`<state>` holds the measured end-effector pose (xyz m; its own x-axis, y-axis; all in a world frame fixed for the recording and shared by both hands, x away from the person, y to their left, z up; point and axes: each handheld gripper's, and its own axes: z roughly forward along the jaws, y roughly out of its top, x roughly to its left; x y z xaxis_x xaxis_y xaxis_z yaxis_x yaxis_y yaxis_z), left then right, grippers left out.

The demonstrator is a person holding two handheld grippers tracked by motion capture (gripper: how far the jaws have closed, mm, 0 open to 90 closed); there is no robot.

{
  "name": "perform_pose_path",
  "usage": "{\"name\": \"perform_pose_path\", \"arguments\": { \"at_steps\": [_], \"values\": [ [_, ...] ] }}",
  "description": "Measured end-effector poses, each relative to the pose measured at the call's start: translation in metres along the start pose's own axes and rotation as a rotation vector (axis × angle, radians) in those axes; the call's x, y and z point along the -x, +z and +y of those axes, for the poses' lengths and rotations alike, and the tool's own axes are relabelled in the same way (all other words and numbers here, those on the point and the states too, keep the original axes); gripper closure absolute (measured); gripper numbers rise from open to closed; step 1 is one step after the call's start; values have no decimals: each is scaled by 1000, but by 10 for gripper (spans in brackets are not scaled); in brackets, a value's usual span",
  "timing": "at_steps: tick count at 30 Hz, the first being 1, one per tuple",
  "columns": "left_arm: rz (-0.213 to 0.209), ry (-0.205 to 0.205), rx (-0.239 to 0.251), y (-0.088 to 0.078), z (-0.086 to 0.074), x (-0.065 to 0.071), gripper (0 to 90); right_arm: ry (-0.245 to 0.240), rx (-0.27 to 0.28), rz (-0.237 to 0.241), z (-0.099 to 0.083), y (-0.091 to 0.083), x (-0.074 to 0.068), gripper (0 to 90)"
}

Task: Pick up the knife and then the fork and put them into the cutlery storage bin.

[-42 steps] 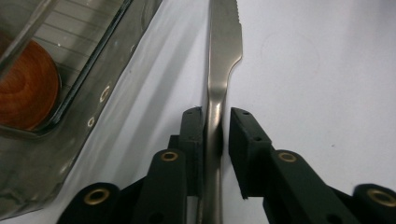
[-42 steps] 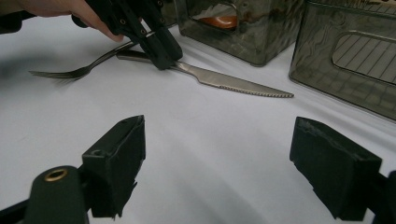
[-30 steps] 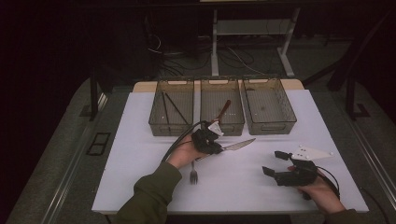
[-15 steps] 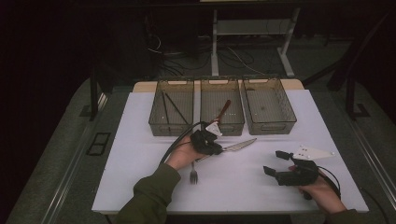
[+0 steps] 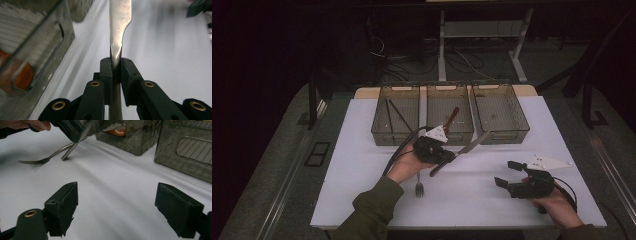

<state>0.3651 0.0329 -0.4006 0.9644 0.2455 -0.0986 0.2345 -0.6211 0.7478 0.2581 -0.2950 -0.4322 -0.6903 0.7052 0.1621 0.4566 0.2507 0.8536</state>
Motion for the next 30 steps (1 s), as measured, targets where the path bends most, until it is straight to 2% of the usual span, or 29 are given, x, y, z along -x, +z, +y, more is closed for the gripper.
{"name": "perform_pose_path", "arguments": {
  "at_steps": [3, 6, 7, 10, 13, 16, 19, 25, 30],
  "values": [
    [-4, -13, 43, -10, 2, 4, 794, 9, 19, 18, 4, -4, 1, 147],
    [16, -18, 68, -17, 4, 8, 794, 12, 39, 22, 11, -7, 0, 138],
    [24, -25, 75, -19, 4, 10, 794, 26, 35, 26, 13, -7, 0, 138],
    [64, -49, 92, -24, 3, 15, 794, 60, 28, 34, 19, -6, 1, 151],
    [102, -76, 108, -25, 1, 18, 794, 46, 34, 21, 26, -2, 0, 152],
    [133, -100, 124, -25, -1, 18, 794, 51, 55, 34, 36, 1, -1, 206],
    [156, -107, 140, -23, -2, 19, 794, 61, 70, 59, 46, 5, -1, 294],
    [160, -112, 155, -17, 0, 21, 794, 84, 90, 111, 68, 20, 0, 436],
    [172, -109, 168, -15, 2, 25, 794, 78, 111, 144, 87, 32, -6, 450]
  ]
}}
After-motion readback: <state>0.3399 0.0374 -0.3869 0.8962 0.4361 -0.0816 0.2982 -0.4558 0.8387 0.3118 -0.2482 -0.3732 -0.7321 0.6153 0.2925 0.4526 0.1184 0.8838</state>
